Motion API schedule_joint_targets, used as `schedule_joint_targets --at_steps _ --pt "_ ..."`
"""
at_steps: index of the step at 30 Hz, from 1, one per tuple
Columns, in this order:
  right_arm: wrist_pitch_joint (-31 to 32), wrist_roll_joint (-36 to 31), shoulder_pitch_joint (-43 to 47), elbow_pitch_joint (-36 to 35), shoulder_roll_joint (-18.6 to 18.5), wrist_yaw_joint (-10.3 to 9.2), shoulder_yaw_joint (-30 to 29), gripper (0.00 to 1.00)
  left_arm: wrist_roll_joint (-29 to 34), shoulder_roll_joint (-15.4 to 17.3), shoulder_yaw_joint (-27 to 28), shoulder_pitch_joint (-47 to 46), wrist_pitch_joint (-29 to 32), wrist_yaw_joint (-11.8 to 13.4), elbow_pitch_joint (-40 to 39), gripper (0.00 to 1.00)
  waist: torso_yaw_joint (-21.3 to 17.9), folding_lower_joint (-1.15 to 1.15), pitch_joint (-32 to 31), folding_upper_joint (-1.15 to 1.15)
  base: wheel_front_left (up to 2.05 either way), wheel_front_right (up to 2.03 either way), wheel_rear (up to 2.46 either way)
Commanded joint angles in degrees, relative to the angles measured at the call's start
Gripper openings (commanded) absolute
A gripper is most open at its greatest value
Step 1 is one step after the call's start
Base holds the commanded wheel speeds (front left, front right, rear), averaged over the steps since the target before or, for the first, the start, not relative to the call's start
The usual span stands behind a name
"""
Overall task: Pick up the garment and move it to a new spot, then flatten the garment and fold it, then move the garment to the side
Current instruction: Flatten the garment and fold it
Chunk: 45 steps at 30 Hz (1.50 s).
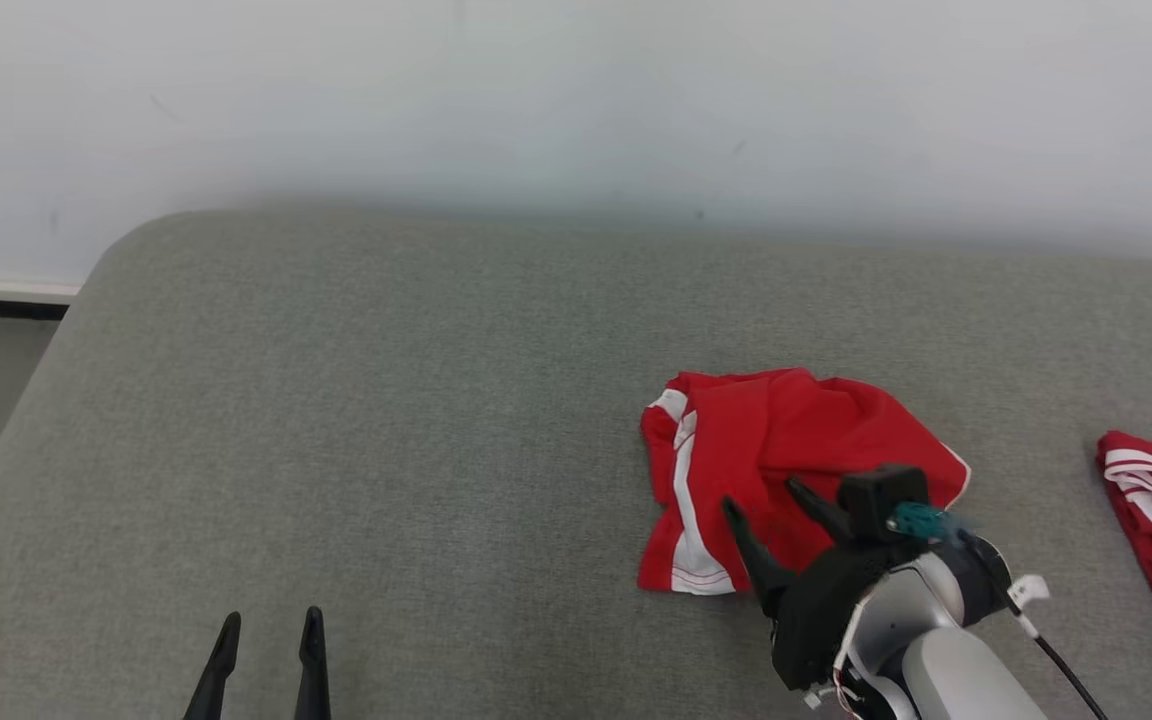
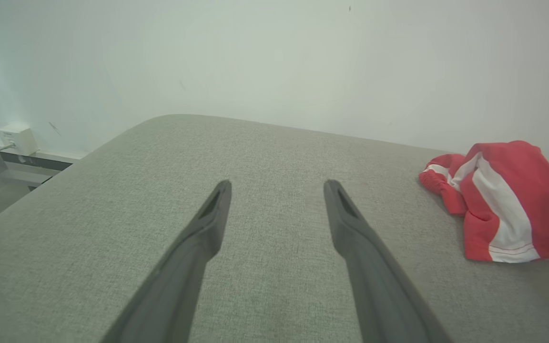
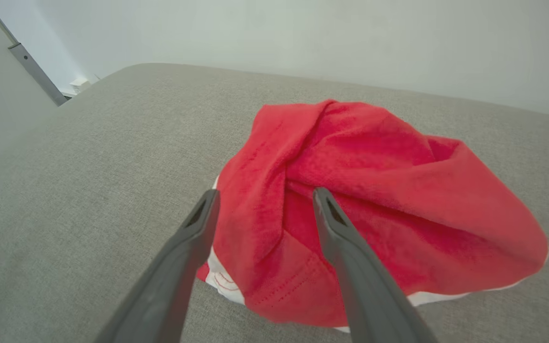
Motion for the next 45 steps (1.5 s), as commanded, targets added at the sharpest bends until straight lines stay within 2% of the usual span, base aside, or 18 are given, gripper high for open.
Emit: schedule_joint_targets --at_steps 1,6,7,8,9,17,24,32,37,45 --pt "1.3 0.1 -1.3 1.9 0.3 -0.15 0.3 1.0 -0.6 -0.2 -0.1 -0.7 -0.1 0.1 0.0 1.0 1.4 0.0 0.7 0.0 0.0 0.0 0.0" --pt "3.6 0.6 -3.9 6.9 1.5 -0.15 0.4 1.0 -0.9 -0.2 -0.6 -0.7 -0.1 0.1 0.2 1.0 3.1 0.0 1.2 0.0 0.0 0.0 0.0" --pt "3.4 0.6 -4.1 7.4 1.5 -0.15 0.5 0.61 -0.9 -0.2 -0.7 -0.7 -0.1 0.1 0.2 1.0 3.3 0.0 1.2 0.0 0.0 0.0 0.0" --pt "3.1 0.8 -4.4 7.6 1.6 -0.15 0.9 0.1 -0.9 -0.2 -0.7 -0.7 -0.1 0.1 0.3 1.0 3.4 0.0 1.3 0.0 0.0 0.0 0.0" --pt "2.6 0.8 -4.7 7.7 1.6 -0.15 1.3 0.0 -0.8 -0.2 -0.7 -0.7 -0.1 0.1 0.3 1.0 3.5 0.0 1.3 0.0 0.0 0.0 0.0" --pt "-3.0 1.3 -7.8 5.3 1.2 -0.15 4.6 0.0 -0.8 -0.2 -0.2 0.5 -0.1 0.1 0.5 1.0 2.7 0.0 0.2 0.0 0.0 0.0 0.0" --pt "-6.0 4.7 -14.9 0.4 1.0 -0.15 10.2 0.0 -0.8 -0.2 -0.5 0.5 -0.1 0.1 0.3 1.0 1.3 0.0 -0.6 0.0 0.0 0.0 0.0" --pt "-7.9 8.5 -23.5 -5.5 -0.3 -0.15 13.5 0.0 -0.9 -0.2 -0.7 1.2 -0.1 0.1 0.2 1.0 0.4 0.0 -1.3 0.0 0.0 0.0 0.0" --pt "-10.3 9.3 -25.6 -8.2 -1.7 -0.15 11.1 0.0 -0.8 -0.2 -0.7 1.5 -0.1 0.1 0.0 1.0 0.2 0.0 -1.9 0.0 0.0 0.0 0.0" --pt "-3.7 6.1 -14.7 -2.2 -5.5 -0.15 2.2 0.0 -1.2 -0.2 -0.5 1.6 -0.1 0.1 -0.1 1.0 -0.7 0.0 -1.0 0.0 0.0 0.0 0.0"
